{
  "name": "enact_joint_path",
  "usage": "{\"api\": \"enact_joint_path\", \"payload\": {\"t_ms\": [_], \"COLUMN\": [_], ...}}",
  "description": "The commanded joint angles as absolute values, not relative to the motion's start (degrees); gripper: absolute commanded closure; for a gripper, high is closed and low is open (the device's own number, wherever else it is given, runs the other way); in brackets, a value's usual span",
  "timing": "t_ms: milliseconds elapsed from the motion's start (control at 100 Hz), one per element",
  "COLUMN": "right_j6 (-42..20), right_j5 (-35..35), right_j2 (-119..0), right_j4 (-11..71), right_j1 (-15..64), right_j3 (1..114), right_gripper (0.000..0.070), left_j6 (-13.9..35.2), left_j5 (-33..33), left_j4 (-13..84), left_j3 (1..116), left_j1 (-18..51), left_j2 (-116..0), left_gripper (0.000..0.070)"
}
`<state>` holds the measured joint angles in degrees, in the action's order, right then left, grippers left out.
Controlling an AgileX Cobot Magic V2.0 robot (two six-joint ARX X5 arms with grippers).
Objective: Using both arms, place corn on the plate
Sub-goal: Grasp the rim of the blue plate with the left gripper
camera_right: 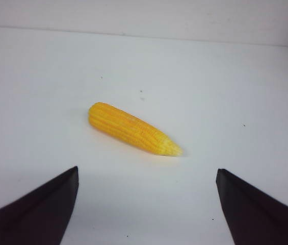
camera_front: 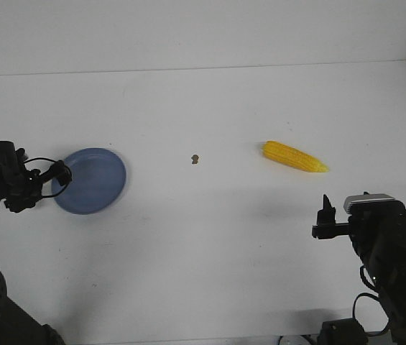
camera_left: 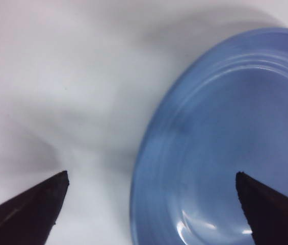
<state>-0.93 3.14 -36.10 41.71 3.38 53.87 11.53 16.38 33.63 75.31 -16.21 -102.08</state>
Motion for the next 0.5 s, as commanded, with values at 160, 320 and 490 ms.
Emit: {"api": "enact_joint_path", "payload": {"t_ms": [160,320,490], "right_j6": [-1.8,-1.8,-1.8], "right_j5": [3.0,3.0,3.0], "right_j2": [-36.4,-36.4,-36.4], "right_j4": [41.2,41.2,41.2], "right_j1": [3.5,3.5,3.5], "right_j3": [54.8,54.8,54.8], "right_gripper": [0.0133,0.0133,0.0133], "left_j6": [12.9,13.0,13.0], "left_j5": [16.4,16.4,16.4], "left_j4": [32.6,32.7,32.9], "left_j3": [76.3,76.3,76.3], "left_j1": [-16.1,-15.7,-14.7], "left_j2": [-104.7,-105.3,-106.4], "left_gripper": [0.0,0.0,0.0]}}
